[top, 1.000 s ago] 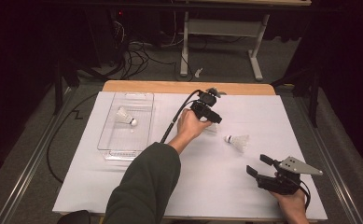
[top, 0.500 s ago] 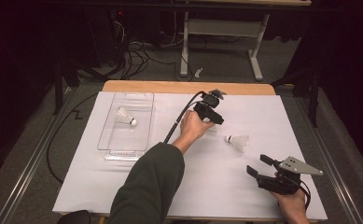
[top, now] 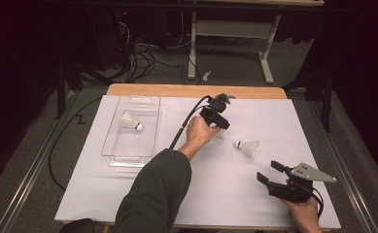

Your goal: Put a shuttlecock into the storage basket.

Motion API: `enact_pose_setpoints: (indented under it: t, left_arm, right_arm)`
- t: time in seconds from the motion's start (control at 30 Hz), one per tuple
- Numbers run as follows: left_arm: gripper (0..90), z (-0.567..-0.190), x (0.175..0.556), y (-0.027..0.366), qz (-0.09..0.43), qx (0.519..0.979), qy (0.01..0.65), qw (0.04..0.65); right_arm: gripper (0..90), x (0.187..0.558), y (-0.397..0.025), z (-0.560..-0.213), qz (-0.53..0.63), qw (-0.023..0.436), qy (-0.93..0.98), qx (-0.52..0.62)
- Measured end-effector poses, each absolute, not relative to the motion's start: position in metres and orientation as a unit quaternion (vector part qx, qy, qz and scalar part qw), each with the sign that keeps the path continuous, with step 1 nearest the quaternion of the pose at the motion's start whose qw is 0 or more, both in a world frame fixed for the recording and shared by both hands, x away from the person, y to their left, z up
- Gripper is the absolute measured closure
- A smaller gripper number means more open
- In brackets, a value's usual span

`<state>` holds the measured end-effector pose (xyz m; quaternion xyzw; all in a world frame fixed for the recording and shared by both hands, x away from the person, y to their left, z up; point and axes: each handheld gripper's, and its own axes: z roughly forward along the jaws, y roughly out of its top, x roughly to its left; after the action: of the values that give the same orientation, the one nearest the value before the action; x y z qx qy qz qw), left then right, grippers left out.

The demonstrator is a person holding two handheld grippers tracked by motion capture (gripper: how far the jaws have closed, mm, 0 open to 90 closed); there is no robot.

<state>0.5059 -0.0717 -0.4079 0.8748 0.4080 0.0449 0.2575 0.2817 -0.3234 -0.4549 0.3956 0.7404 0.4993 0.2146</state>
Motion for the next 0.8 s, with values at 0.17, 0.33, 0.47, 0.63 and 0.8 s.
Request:
enact_pose_setpoints:
  t: [0.17, 0.33, 0.47, 0.63, 0.8]
  left_arm:
    - [52.8, -0.4091, 0.5059, -0.0697, 0.04, 0.876, 0.408, 0.256]
    - [60.3, -0.4087, 0.5052, -0.0671, 0.037, 0.876, 0.405, 0.258]
    - [65.2, -0.408, 0.5039, -0.0667, 0.042, 0.878, 0.403, 0.255]
    - [68.5, -0.4077, 0.5029, -0.0669, 0.048, 0.881, 0.397, 0.251]
    - [72.9, -0.4062, 0.5014, -0.0658, 0.06, 0.886, 0.391, 0.244]
  right_arm:
    - [26.8, 0.2816, -0.3235, -0.4549, 0.499, 0.215, 0.74, 0.396]
    - [26.8, 0.2816, -0.3234, -0.4549, 0.499, 0.215, 0.74, 0.396]
    - [26.8, 0.2816, -0.3234, -0.4549, 0.5, 0.215, 0.74, 0.396]
    - [26.8, 0.2817, -0.3235, -0.4549, 0.5, 0.215, 0.74, 0.396]
    - [26.8, 0.2811, -0.3229, -0.4548, 0.499, 0.216, 0.741, 0.395]
